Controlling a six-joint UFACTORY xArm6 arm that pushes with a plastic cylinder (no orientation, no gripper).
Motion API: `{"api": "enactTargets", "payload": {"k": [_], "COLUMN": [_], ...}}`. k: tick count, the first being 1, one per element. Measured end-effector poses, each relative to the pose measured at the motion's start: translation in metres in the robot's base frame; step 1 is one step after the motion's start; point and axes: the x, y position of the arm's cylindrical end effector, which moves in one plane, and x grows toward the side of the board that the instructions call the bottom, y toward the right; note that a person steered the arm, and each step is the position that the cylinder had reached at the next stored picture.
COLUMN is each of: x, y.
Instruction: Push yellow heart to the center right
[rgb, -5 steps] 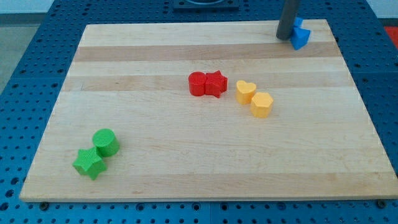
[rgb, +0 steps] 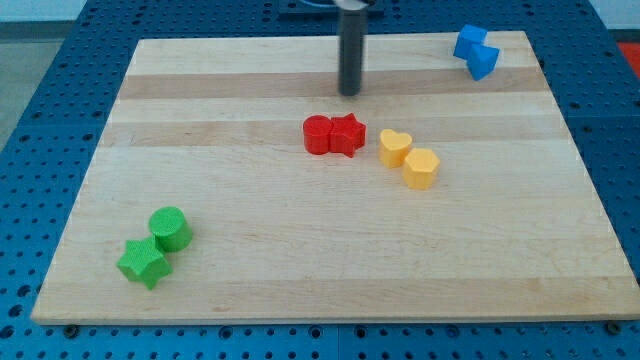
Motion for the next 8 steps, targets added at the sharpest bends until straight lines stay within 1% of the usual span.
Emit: {"api": "enactTargets", "payload": {"k": [1,2,3,4,5,6,8], "x": [0.011,0.038,0.064,0.097,0.139,0.155,0.154], "y": [-0.055,-0.092,-0.117,-0.127,-0.113,-0.083,-0.01]}}
